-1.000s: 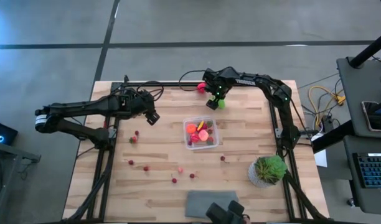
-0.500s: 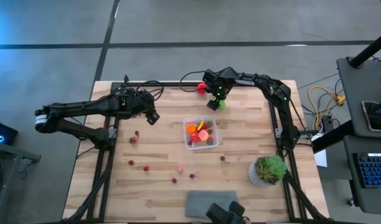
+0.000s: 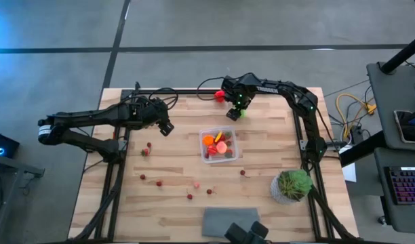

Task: Pick and placing Produce into tupperware
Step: Put the green melon into the transparent container

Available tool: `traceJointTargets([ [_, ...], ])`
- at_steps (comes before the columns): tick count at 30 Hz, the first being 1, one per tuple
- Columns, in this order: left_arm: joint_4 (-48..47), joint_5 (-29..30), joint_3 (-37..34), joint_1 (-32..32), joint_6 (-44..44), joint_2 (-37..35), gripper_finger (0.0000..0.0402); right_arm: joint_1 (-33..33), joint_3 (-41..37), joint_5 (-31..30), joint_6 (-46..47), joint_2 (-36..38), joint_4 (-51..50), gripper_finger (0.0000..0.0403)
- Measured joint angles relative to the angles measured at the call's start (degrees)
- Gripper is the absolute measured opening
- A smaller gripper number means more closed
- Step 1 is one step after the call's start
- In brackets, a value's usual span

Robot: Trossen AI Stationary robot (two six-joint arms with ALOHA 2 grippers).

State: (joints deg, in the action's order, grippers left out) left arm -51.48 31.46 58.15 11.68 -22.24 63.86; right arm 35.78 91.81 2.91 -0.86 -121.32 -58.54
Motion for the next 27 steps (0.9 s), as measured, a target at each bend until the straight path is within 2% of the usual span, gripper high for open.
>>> traceJointTargets([
  [10,0.0,0.0,0.0,0.0,0.0,0.0,0.0231,-1.0,0.4,0.4,0.5,0.5,0.0,0.0239],
  [16,0.0,0.0,-0.1,0.0,0.0,0.0,0.0231,-3.6,0.4,1.9,2.1,5.8,0.6,0.0245],
  [18,0.0,0.0,-0.1,0.0,0.1,0.0,0.0231,-4.6,0.4,4.9,3.8,8.6,1.2,0.0246],
  [23,0.1,0.0,-0.1,0.0,0.1,0.0,0.0231,-9.2,0.5,17.5,7.8,14.8,4.3,0.0246],
  [27,1.2,0.0,-0.3,0.0,0.1,0.0,0.0231,-13.9,0.5,19.5,11.1,15.4,6.4,0.0246],
])
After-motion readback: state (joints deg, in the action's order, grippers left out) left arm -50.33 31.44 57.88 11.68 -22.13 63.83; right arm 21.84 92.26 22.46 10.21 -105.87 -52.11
